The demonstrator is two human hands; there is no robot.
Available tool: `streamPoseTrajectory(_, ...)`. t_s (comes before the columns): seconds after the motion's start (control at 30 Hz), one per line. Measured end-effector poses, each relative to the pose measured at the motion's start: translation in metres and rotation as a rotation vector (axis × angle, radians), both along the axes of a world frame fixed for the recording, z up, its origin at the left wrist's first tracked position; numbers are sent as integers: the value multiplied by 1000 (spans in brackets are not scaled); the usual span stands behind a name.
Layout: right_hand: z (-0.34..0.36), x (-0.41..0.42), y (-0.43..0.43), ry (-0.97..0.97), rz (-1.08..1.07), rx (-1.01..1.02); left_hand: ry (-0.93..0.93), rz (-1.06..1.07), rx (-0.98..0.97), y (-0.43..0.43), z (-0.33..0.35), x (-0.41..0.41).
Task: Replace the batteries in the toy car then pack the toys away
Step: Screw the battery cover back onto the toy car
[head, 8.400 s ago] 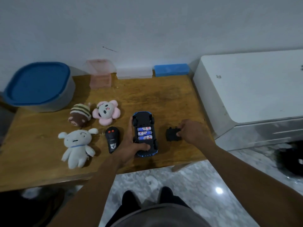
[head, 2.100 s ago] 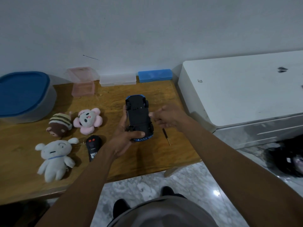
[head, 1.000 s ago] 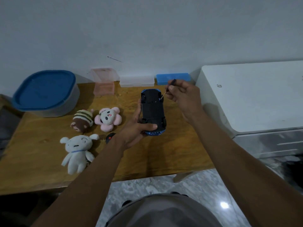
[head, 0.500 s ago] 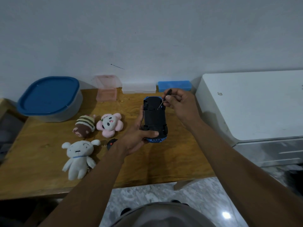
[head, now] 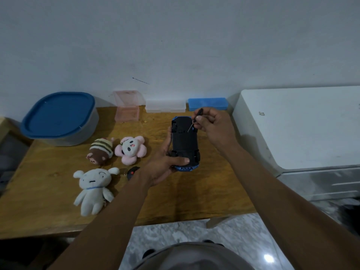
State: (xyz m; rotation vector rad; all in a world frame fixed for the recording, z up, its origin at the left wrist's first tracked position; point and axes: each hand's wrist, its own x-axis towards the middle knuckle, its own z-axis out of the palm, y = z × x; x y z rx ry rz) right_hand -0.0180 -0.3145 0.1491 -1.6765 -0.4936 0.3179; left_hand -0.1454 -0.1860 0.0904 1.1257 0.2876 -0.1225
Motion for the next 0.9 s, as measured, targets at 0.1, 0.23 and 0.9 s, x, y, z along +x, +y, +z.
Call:
streamPoseTrajectory(0.1, 4, -2, 0, -51, 9, -25, -8, 0, 3, 0, 0, 0)
streamPoseTrajectory(0.23, 7, -3, 1, -124, 28, -48, -12, 5, -4, -1, 0, 1)
streamPoseTrajectory(0.9, 15, 2, 5, -311, -10, -32, -9, 4, 9, 2, 11, 5)
